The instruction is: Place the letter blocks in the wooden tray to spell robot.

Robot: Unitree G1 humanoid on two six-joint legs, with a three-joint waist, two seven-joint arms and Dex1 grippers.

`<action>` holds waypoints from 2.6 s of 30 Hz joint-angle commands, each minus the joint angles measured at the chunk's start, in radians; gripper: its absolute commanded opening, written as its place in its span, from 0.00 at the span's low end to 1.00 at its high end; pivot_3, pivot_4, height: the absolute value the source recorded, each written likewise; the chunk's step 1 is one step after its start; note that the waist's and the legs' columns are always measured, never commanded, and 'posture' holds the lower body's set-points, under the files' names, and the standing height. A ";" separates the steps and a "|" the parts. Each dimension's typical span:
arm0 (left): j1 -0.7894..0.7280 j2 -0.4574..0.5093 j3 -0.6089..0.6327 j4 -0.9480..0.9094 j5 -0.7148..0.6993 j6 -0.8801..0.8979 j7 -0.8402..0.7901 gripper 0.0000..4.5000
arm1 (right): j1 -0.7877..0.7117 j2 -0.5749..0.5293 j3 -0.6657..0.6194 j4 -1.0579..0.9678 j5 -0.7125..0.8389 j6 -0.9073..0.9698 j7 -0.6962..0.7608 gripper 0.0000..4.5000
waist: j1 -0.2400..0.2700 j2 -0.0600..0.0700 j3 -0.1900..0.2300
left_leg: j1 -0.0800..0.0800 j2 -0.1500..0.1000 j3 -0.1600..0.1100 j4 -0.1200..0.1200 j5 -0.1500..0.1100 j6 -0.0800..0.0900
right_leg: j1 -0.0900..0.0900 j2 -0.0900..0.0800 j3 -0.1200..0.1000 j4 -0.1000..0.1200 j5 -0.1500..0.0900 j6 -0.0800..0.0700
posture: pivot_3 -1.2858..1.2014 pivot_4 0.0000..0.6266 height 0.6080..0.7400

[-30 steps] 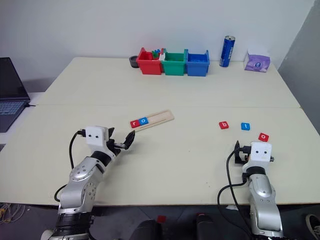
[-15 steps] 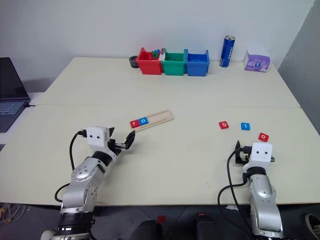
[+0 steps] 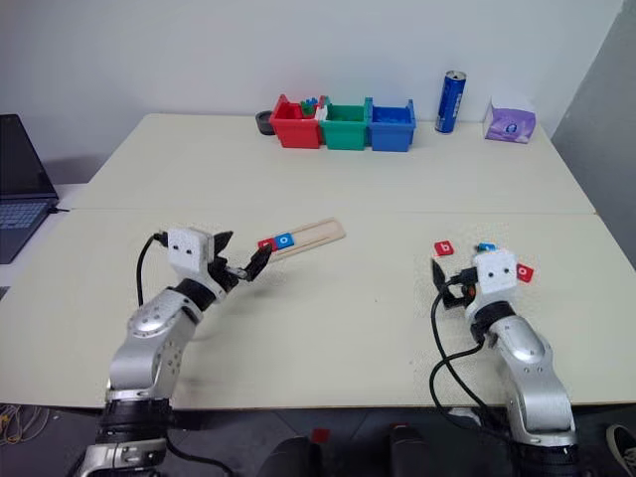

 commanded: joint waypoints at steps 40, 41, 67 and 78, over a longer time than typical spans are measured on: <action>-0.742 0.118 -0.185 1.277 0.351 -0.491 -0.504 1.00 | -0.104 -0.082 0.021 -0.164 0.248 0.245 0.146 1.00 | 0.001 -0.001 0.001 | -0.004 0.000 -0.001 0.001 0.000 0.000 | -0.002 0.001 -0.005 0.000 0.000 0.000 | 0.52 0.24 1.00; -0.743 0.114 -0.184 1.281 0.360 -0.495 -0.485 1.00 | -0.099 -0.081 0.020 -0.171 0.250 0.251 0.140 1.00 | 0.001 -0.001 0.001 | -0.004 0.000 -0.001 0.001 0.000 0.000 | -0.002 0.001 -0.005 0.000 0.000 0.000 | 0.52 0.24 1.00; -0.737 0.083 -0.166 1.314 0.416 -0.427 -0.362 1.00 | -0.087 -0.078 0.014 -0.217 0.285 0.293 0.091 1.00 | 0.000 -0.001 0.001 | -0.003 0.000 0.000 0.001 0.000 0.000 | -0.002 0.001 -0.005 0.001 0.000 0.000 | 0.52 0.24 1.00; -0.725 0.087 -0.189 1.321 0.454 -0.361 -0.404 1.00 | -0.095 -0.077 0.012 -0.213 0.285 0.290 0.080 1.00 | -0.001 -0.002 0.001 | -0.001 0.000 0.000 0.001 0.000 0.000 | -0.002 0.001 -0.005 0.002 0.000 0.000 | 0.52 0.24 1.00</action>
